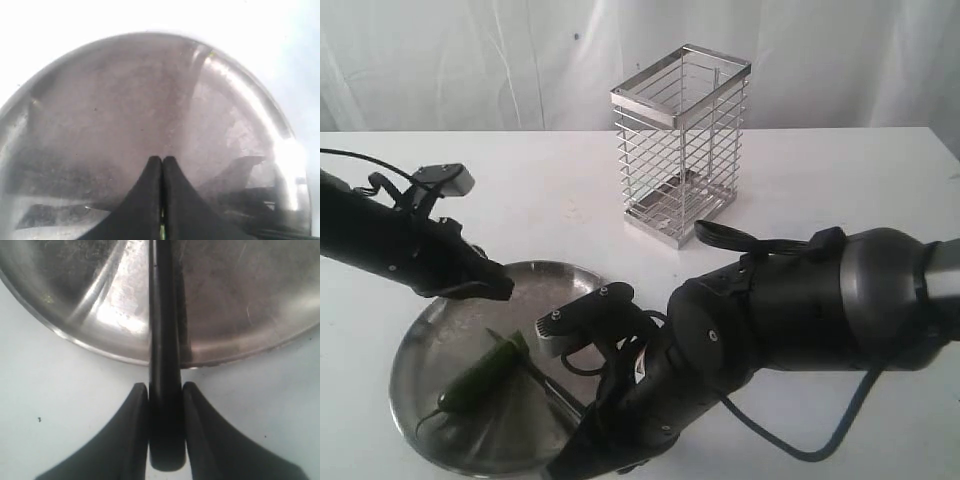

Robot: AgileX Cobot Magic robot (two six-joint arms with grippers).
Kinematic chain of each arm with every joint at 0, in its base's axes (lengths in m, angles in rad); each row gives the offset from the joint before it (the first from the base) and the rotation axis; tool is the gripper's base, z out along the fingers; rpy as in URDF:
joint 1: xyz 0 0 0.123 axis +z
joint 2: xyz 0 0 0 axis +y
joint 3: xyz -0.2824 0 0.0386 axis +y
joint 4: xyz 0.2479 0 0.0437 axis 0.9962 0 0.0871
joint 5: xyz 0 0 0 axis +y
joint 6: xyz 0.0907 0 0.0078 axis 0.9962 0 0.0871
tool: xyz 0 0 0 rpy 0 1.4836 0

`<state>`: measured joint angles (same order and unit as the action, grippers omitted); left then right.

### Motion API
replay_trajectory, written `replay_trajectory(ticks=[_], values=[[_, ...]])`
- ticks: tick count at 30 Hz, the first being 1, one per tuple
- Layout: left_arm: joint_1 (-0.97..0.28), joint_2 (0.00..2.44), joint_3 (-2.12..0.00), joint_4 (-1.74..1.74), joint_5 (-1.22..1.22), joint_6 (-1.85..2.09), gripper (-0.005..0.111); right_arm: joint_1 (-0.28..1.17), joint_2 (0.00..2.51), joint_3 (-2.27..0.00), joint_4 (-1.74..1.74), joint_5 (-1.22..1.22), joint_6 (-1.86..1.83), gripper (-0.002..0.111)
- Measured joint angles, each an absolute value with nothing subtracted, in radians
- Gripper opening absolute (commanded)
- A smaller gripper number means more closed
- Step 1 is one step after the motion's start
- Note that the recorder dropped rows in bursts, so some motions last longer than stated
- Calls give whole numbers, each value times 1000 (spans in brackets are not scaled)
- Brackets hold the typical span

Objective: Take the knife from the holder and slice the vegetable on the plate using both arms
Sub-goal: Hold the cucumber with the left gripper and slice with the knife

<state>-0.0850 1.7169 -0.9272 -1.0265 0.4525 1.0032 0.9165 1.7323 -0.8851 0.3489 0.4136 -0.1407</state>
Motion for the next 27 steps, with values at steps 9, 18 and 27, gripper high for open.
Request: replay_trajectory(ticks=[9, 18, 27], values=[[-96, 1694, -906, -942, 590, 965, 0, 917, 1732, -885, 349, 412, -141, 0], [-179, 1696, -860, -901, 571, 950, 0, 917, 1732, -885, 349, 404, -142, 0], [-205, 1677, -851, -868, 425, 916, 0, 917, 1732, -885, 349, 404, -142, 0]])
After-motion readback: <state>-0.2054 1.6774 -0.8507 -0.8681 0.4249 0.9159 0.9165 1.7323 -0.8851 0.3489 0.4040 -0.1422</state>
